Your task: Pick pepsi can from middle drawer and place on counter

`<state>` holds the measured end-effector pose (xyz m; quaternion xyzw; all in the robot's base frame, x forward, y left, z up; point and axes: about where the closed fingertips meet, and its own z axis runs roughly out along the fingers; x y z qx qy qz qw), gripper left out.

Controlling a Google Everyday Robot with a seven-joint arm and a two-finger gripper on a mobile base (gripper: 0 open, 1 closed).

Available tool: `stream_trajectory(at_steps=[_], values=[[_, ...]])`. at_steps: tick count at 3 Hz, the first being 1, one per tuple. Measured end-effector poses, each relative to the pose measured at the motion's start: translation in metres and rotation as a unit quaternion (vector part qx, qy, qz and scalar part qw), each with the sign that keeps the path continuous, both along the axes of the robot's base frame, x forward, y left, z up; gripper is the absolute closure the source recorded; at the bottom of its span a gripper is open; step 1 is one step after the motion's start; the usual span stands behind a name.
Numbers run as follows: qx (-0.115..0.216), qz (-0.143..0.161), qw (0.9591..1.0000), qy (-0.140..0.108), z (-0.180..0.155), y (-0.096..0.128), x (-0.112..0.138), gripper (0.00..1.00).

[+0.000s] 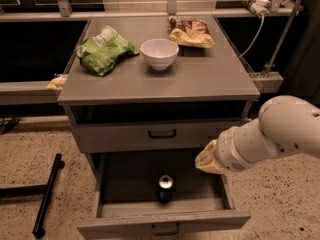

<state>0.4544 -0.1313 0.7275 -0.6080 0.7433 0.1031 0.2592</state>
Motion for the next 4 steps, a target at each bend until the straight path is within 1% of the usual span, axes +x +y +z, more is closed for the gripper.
stream_trajectory(at_steps=[1,2,3,4], values=[[0.011,0.014,0.9997,-0.014,-0.034,0.006,0.019,1.00],[0.019,0.021,0.9993,-0.022,-0.058,0.008,0.032,1.00],[0.042,0.021,0.9984,-0.029,-0.096,0.001,0.043,1.00],[0.082,0.006,0.9966,-0.007,-0.152,-0.010,0.045,1.00]])
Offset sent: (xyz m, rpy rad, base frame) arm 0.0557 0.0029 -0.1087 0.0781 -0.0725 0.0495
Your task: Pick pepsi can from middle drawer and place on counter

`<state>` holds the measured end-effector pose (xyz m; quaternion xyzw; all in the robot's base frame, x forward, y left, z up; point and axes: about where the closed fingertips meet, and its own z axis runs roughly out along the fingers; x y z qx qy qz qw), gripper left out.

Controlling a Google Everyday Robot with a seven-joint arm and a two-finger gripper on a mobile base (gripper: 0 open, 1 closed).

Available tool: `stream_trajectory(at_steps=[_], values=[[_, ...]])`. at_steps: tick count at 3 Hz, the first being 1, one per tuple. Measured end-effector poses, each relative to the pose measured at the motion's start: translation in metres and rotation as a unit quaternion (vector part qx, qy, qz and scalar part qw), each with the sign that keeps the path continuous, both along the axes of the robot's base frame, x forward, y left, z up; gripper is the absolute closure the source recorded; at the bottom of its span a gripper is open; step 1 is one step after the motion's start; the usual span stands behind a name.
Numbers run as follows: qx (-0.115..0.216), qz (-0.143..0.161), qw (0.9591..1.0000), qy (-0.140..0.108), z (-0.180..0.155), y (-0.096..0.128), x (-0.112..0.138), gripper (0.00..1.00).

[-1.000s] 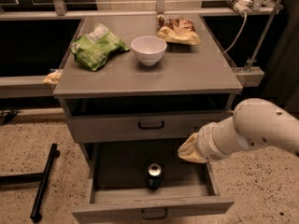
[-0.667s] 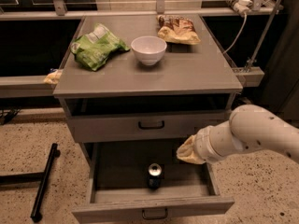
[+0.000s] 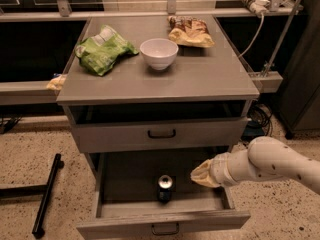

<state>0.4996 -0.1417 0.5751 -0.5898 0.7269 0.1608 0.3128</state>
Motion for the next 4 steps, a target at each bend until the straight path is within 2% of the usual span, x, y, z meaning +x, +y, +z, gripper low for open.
stream_trajectory(at_steps=[1,3,4], values=[[0.000,0.000,1.0000,0.000,0.000,0.000,0.000,1.00],[0.007,0.020,0.9995,-0.024,-0.038,0.006,0.016,1.00],[0.019,0.042,0.9979,-0.046,-0.090,0.007,0.039,1.00]])
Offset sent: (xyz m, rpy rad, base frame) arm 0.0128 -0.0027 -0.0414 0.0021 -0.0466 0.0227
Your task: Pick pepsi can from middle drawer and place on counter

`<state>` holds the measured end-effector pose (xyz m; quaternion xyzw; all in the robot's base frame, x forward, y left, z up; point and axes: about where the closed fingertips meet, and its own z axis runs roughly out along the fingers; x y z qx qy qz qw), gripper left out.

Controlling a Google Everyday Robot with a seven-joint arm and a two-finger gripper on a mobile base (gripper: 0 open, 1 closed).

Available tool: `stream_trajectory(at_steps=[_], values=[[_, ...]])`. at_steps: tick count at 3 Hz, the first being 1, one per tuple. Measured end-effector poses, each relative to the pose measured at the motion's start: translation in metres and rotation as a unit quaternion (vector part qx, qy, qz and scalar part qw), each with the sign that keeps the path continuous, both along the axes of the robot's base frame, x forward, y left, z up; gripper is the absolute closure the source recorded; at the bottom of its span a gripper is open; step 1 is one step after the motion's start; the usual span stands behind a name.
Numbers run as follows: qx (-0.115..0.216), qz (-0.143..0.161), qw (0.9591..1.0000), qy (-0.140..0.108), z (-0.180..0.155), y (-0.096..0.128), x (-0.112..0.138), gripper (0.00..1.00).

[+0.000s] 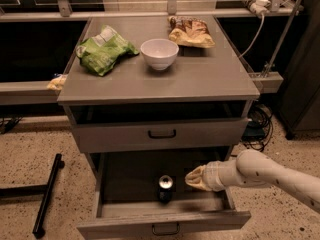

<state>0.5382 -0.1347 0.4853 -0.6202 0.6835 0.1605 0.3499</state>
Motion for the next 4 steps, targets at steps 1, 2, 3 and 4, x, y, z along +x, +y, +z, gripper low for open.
stream_trajectory(at_steps=[1,2,3,4], values=[[0.002,0.001,1.0000,0.002,-0.004,0.001,-0.001,1.00],[0.010,-0.005,0.9999,0.003,-0.010,0.002,-0.001,1.00],[0.021,-0.008,0.9997,0.005,-0.019,0.006,0.004,0.81],[0.029,-0.013,0.9994,0.010,-0.024,0.009,0.007,0.58]])
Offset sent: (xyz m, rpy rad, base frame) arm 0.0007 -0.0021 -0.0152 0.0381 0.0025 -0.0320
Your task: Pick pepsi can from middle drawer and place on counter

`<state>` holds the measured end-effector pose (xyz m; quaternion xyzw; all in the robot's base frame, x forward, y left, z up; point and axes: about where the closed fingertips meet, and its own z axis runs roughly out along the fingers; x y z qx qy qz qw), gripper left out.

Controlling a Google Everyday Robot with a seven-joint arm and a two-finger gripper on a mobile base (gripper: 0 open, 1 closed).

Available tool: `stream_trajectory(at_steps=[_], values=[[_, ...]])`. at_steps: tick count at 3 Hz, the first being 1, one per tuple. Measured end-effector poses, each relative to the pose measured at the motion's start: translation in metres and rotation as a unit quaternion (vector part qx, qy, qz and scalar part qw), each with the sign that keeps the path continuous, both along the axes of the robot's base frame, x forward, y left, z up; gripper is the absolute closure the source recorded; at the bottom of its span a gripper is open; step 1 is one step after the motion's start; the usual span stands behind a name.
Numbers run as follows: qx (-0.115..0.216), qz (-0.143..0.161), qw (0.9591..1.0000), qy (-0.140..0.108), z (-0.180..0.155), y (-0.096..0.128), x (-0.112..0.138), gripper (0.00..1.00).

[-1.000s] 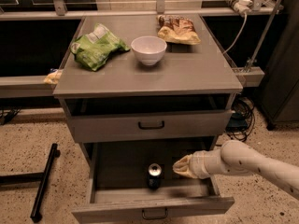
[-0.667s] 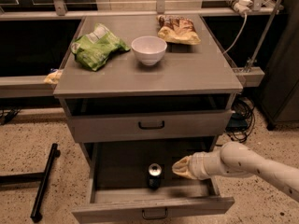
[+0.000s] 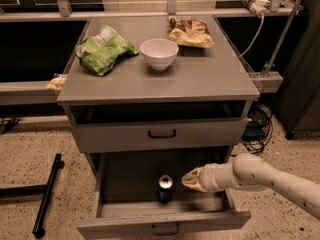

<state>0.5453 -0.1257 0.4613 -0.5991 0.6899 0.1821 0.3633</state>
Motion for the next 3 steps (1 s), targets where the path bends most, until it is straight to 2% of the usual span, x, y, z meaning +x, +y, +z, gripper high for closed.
stream_trajectory(at_steps=[1,3], values=[[0.008,-0.002,0.9999,0.006,-0.003,0.002,0.002,0.43],[0.034,0.009,0.9992,0.017,-0.016,0.016,0.010,0.33]])
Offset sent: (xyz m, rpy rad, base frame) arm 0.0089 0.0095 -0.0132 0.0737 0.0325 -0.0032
